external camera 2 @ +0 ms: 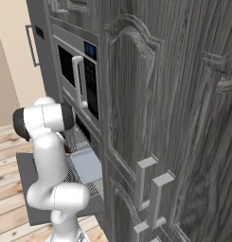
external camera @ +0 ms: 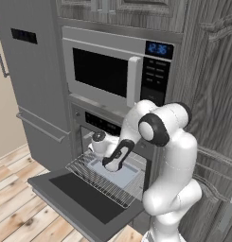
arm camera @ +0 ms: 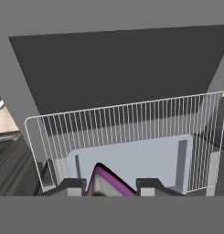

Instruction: Take the baked cake out of the oven and place it on the plate for cooling. Then close the oven door.

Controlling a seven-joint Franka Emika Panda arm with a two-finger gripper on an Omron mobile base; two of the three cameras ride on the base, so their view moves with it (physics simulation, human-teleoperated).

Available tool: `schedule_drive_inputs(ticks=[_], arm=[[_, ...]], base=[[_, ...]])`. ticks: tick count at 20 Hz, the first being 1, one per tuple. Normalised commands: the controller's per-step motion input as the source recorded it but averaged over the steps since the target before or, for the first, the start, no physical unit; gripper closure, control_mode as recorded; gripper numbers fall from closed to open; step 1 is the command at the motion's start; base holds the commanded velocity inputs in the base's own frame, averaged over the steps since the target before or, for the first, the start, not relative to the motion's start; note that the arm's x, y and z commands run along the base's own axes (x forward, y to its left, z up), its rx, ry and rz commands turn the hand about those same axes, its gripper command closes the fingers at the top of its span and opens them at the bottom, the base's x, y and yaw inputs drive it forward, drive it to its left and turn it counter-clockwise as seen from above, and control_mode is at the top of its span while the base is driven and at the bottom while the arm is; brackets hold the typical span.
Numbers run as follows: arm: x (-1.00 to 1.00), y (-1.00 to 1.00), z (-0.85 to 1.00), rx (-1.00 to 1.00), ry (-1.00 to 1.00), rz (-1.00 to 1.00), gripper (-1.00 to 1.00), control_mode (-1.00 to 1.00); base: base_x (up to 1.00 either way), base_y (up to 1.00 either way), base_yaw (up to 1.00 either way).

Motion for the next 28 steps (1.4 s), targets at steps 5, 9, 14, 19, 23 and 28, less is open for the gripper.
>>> schedule_drive_inputs(ticks=[5,9,14,19,23,28], arm=[[-0.11,0.26,0.41,0.00,0.01,0.01,1.00,-1.00],[-0.12,0.20,0.47,0.00,0.00,0.00,1.00,-1.00],[-0.16,0.15,0.41,0.00,0.00,0.00,1.00,-1.00],[-0.56,0.00,0.59,0.03,0.00,0.00,1.00,-1.00],[-0.78,-0.03,0.82,0.09,0.00,0.00,1.00,-1.00],[-0.82,-0.19,0.94,0.15,0.00,0.00,1.00,-1.00]], base=[[0.00,0.00,0.00],[0.00,0.00,0.00],[0.00,0.00,0.00],[0.00,0.00,0.00],[0.00,0.00,0.00],[0.00,0.00,0.00]])
